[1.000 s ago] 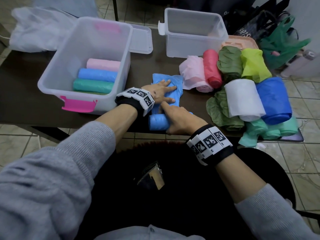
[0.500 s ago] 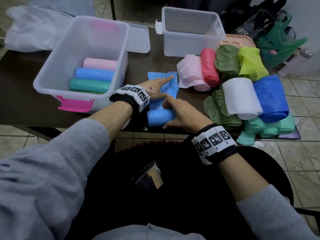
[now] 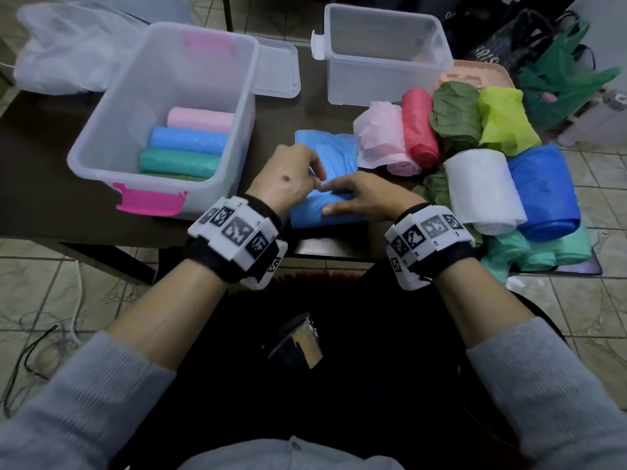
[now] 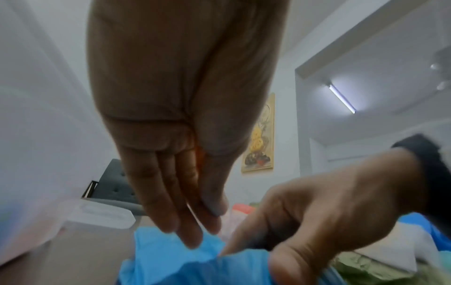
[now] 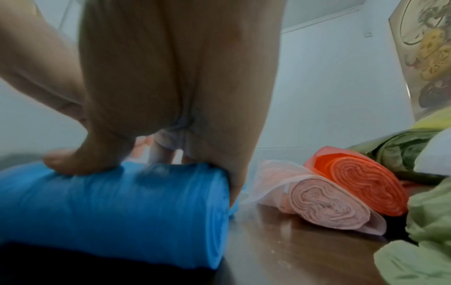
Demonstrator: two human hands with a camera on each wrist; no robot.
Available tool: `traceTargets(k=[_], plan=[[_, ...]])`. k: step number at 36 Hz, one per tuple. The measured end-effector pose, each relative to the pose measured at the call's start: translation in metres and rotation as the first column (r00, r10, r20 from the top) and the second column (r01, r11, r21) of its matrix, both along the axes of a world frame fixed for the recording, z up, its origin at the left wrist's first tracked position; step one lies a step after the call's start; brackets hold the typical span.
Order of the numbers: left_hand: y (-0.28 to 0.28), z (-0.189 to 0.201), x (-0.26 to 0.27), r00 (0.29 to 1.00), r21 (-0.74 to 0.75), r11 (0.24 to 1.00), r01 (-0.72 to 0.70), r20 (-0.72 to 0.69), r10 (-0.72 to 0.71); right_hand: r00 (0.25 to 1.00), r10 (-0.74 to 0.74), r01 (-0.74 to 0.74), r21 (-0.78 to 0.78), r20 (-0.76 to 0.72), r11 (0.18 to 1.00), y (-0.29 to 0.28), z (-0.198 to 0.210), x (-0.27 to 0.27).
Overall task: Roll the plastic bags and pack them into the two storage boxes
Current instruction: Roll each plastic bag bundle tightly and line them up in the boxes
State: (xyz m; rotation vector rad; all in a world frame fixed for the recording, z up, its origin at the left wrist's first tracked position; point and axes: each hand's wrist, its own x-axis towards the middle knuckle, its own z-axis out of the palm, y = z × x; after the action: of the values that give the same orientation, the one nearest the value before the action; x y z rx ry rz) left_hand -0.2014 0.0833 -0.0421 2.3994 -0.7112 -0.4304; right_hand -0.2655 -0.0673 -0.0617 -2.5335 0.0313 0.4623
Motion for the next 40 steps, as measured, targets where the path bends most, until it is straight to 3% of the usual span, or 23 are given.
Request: traceTargets(k=[10, 13, 15, 17, 19, 24, 28, 31, 33, 35, 38, 40], plan=[[0.018, -0.012, -0.015, 0.986, 0.143, 0.975, 0.168, -0.045, -0.164, 0.982, -0.131, 0.124, 0.059, 0.134, 0.991, 0.002, -0.011, 0.002], [0.013, -0.014, -0.015, 0.983, 0.203, 0.962, 0.181, -0.012, -0.182, 0.963, -0.127, 0.162, -0.133, 0.236, 0.978, 0.009, -0.016, -0.003], [0.009, -0.013, -0.015, 0.976, 0.260, 0.944, 0.202, 0.025, -0.216, 0.908, -0.078, 0.209, -0.284, 0.411, 0.936, 0.017, -0.018, -0.011], [0.004, -0.010, -0.012, 0.964, 0.324, 0.918, 0.229, 0.057, -0.260, 0.835, -0.033, 0.248, -0.323, 0.549, 0.913, 0.027, -0.018, -0.023], [0.001, -0.006, -0.011, 0.956, 0.361, 0.898, 0.252, 0.054, -0.290, 0.809, -0.004, 0.257, -0.347, 0.588, 0.902, 0.036, -0.022, -0.034], [-0.009, 0.001, -0.009, 0.931, 0.433, 0.830, 0.353, -0.071, -0.359, 0.897, -0.040, 0.231, -0.389, 0.441, 0.892, 0.047, -0.032, -0.056], [-0.014, 0.004, -0.006, 0.875, 0.494, 0.723, 0.482, -0.238, -0.421, 0.950, 0.000, 0.145, -0.442, 0.311, 0.885, 0.046, -0.026, -0.063], [-0.014, 0.003, -0.004, 0.856, 0.505, 0.692, 0.517, -0.288, -0.429, 0.981, 0.015, 0.072, -0.432, 0.195, 0.899, 0.038, -0.017, -0.056], [-0.011, 0.000, -0.002, 0.879, 0.510, 0.717, 0.476, -0.249, -0.406, 0.994, -0.010, 0.053, -0.404, 0.109, 0.913, 0.033, -0.010, -0.048], [-0.007, -0.003, -0.005, 0.918, 0.467, 0.792, 0.393, -0.155, -0.364, 0.999, -0.030, 0.035, -0.364, 0.018, 0.931, 0.030, -0.004, -0.038], [0.000, -0.010, -0.013, 0.947, 0.276, 0.906, 0.322, -0.081, -0.312, 0.996, -0.029, 0.003, -0.285, -0.089, 0.959, 0.023, 0.007, -0.024], [0.004, -0.015, -0.015, 0.956, 0.209, 0.933, 0.292, -0.052, -0.287, 0.988, -0.028, -0.008, -0.234, -0.150, 0.972, 0.017, 0.014, -0.018]])
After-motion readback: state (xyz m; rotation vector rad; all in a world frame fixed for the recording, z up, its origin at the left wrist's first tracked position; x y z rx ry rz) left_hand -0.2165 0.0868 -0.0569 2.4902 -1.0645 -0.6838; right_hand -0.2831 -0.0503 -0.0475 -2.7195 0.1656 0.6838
